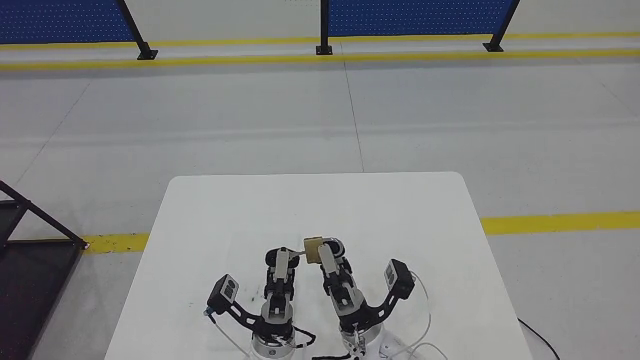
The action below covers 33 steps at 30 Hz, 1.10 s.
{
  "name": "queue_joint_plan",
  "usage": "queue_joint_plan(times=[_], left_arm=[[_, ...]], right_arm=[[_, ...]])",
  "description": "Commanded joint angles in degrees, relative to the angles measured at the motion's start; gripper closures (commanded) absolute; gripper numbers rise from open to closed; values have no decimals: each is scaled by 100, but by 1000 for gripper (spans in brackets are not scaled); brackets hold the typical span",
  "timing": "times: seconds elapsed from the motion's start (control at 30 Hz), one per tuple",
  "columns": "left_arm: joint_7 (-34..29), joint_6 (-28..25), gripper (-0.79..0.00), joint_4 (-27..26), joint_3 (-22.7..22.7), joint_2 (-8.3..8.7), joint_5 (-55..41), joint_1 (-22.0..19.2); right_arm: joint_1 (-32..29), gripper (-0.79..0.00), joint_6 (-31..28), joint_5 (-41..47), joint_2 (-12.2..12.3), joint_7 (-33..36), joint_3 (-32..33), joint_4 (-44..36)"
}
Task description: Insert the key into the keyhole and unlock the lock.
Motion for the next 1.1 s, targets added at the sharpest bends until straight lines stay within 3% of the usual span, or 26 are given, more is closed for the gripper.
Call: queue_joint_plan(times=[0.0,0.73,0.8,0.83,0.87,1.07], left_arm=[[-3,-3,0,3,-4,-3,1,0],[-73,-73,-9,96,16,-20,4,-51],[-70,-69,-320,120,18,-19,19,-54],[-67,-67,-625,132,20,-17,41,-56],[-70,-69,-760,143,23,-14,64,-60],[-31,-30,-785,157,53,-14,49,-96]], right_arm=[[9,0,8,-1,6,-2,-14,1],[143,0,125,65,68,-12,-193,42],[145,0,124,68,76,-34,-200,42],[146,0,125,64,81,-37,-204,41],[147,0,123,59,84,-50,-208,33],[183,0,158,134,90,-56,-242,41]])
